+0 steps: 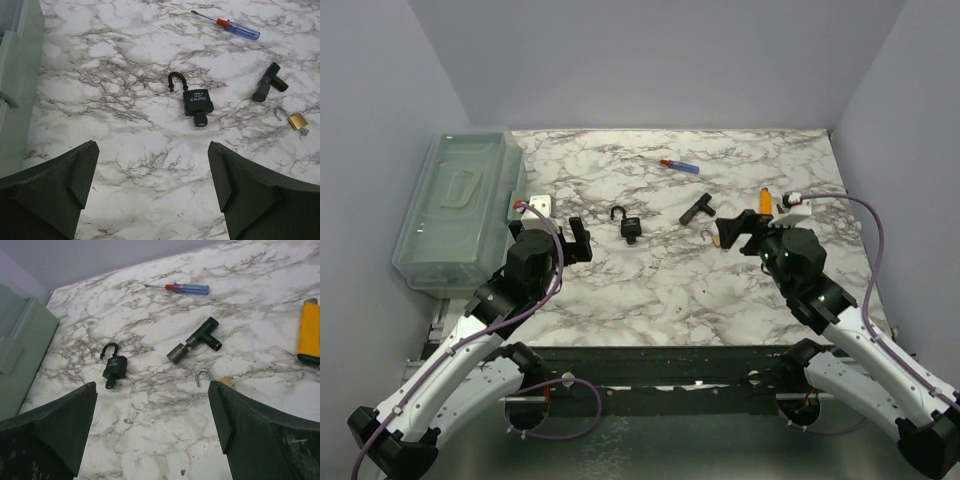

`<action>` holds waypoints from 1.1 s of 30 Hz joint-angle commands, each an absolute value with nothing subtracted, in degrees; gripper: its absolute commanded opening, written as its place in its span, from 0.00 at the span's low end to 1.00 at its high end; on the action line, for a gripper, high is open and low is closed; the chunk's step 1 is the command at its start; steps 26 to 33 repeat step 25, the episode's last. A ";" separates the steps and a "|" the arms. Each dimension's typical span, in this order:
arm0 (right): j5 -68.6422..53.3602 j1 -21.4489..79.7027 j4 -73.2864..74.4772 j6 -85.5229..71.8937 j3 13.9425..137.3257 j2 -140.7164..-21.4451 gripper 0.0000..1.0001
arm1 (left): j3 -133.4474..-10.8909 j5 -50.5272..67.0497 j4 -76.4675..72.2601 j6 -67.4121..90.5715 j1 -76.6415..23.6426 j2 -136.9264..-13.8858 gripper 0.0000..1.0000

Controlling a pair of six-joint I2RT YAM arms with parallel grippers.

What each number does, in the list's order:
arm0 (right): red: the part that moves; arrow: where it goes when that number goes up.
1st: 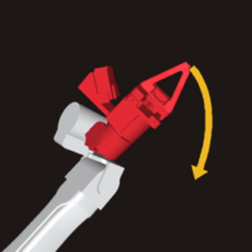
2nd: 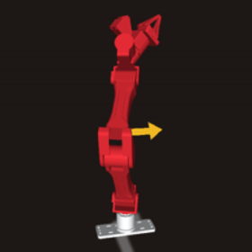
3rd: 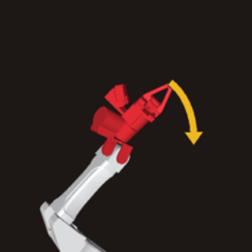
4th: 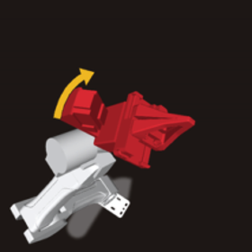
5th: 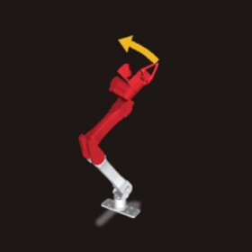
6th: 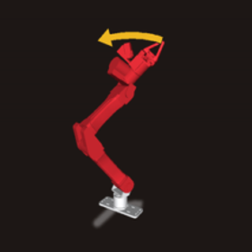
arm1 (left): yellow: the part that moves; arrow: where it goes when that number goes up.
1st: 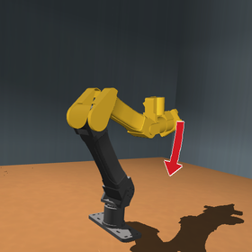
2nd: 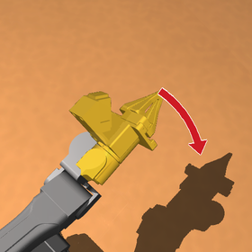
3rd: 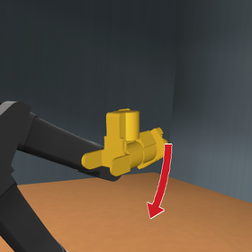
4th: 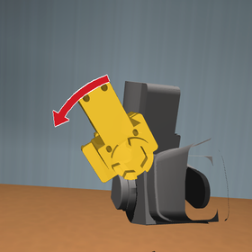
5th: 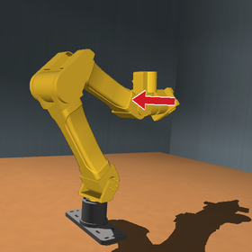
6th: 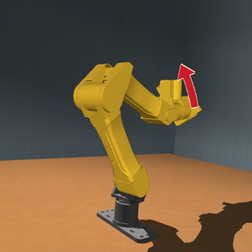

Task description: Unlock with the key

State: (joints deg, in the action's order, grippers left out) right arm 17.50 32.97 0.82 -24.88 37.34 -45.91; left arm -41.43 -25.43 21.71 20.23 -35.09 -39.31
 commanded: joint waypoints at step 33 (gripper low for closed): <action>15.38 32.87 11.80 -42.30 24.99 -27.18 1.00 | -40.53 -24.22 19.34 19.37 -34.65 -37.42 0.99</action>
